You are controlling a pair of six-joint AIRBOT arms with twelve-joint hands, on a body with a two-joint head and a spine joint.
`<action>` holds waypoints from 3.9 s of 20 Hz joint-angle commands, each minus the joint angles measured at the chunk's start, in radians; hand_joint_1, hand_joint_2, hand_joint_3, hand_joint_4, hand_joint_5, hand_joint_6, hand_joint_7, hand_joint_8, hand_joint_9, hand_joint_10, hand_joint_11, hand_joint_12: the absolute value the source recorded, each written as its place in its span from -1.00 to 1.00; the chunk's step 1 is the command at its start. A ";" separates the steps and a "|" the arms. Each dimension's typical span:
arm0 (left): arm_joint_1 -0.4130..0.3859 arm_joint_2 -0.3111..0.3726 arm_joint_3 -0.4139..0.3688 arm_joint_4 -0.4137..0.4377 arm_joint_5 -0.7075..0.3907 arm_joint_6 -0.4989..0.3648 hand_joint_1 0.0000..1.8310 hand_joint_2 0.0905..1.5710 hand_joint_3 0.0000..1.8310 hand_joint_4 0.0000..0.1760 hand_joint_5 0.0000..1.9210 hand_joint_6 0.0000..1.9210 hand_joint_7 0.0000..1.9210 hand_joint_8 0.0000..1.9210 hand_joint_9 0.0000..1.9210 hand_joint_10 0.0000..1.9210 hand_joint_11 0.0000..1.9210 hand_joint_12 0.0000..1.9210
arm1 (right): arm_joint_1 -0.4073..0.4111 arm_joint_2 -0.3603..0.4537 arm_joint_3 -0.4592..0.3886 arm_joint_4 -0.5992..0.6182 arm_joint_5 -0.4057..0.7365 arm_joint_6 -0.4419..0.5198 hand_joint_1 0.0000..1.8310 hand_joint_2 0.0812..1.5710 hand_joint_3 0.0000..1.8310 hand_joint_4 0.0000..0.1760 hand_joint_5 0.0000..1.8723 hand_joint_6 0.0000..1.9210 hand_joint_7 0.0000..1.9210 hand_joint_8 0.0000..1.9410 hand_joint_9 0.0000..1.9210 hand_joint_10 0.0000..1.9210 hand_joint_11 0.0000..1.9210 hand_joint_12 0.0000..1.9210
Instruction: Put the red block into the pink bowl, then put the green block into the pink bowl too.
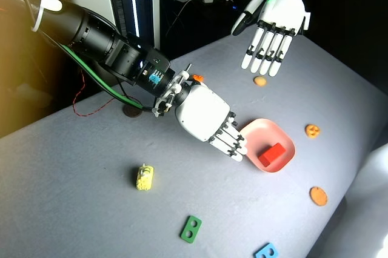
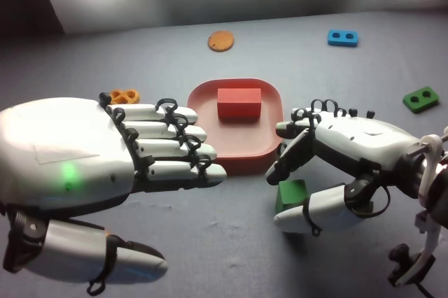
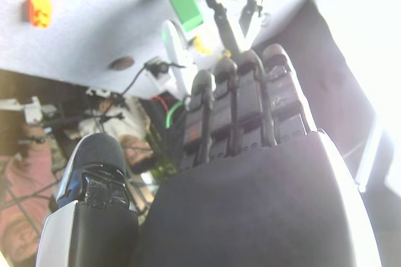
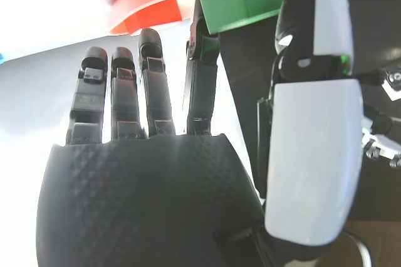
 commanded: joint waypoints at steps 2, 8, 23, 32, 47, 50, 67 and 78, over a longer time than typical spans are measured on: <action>-0.013 0.009 -0.003 -0.039 -0.068 0.000 -1.00 0.63 -1.00 -1.00 -0.81 -0.99 -0.82 -0.99 -0.88 -0.99 -0.96 -0.98 | -0.004 0.002 0.006 -0.038 0.079 0.006 0.03 0.06 -1.00 -0.18 0.03 -0.98 -0.80 -1.00 -1.00 -1.00 -1.00 -1.00; -0.014 0.008 -0.002 -0.039 -0.068 0.000 -0.99 0.63 -1.00 -1.00 -0.80 -0.99 -0.82 -0.99 -0.89 -0.99 -0.97 -0.98 | -0.009 -0.012 0.017 -0.038 0.079 0.006 0.02 0.06 -1.00 -0.52 0.01 -1.00 -0.73 -1.00 -1.00 -1.00 -1.00 -1.00; -0.016 0.007 0.000 -0.037 -0.067 0.000 -1.00 0.64 -1.00 -1.00 -0.81 -0.99 -0.82 -0.99 -0.89 -0.99 -0.98 -0.96 | -0.003 -0.014 0.019 -0.045 0.079 0.007 0.02 0.04 -1.00 -0.37 0.01 -1.00 -0.89 -0.99 -1.00 -1.00 -1.00 -1.00; -0.020 0.006 -0.002 -0.037 -0.062 0.000 -0.94 0.62 -1.00 -1.00 -0.82 -1.00 -0.83 -1.00 -0.89 -1.00 -0.99 -0.92 | 0.001 -0.013 0.020 -0.046 0.079 0.008 0.03 0.06 -1.00 -0.51 0.04 -0.99 -0.92 -1.00 -1.00 -1.00 -1.00 -1.00; -0.031 0.003 -0.005 -0.033 -0.053 0.000 -0.93 0.61 -1.00 -1.00 -0.77 -1.00 -0.78 -1.00 -0.85 -1.00 -1.00 -0.83 | 0.001 -0.013 0.020 -0.049 0.079 0.008 0.27 0.24 -1.00 -1.00 0.33 -0.44 -0.82 -0.99 -1.00 -1.00 -1.00 -1.00; -0.031 0.003 -0.005 -0.033 -0.053 0.000 -0.99 0.64 -0.99 -1.00 -0.82 -1.00 -0.84 -1.00 -0.90 -1.00 -1.00 -0.95 | 0.002 -0.012 0.020 -0.060 0.079 0.009 0.25 0.25 -1.00 -1.00 0.31 -0.40 -0.81 -1.00 -1.00 -1.00 -1.00 -1.00; -0.034 0.002 -0.004 -0.031 -0.051 0.000 -1.00 0.64 -1.00 -1.00 -0.82 -1.00 -0.82 -0.99 -0.89 -1.00 -0.98 -0.99 | 0.217 -0.012 0.076 -0.161 0.001 -0.035 0.24 0.26 -1.00 -0.86 0.28 -0.35 -0.84 -0.99 -1.00 -1.00 -1.00 -1.00; -0.034 0.002 0.002 -0.029 -0.051 0.000 -1.00 0.67 -0.99 -1.00 -0.82 -1.00 -0.85 -1.00 -0.92 -1.00 -1.00 -0.99 | 0.243 -0.192 0.303 -0.205 -0.046 -0.038 0.24 0.27 -1.00 -0.85 0.27 -0.33 -0.78 -1.00 -1.00 -1.00 -1.00 -1.00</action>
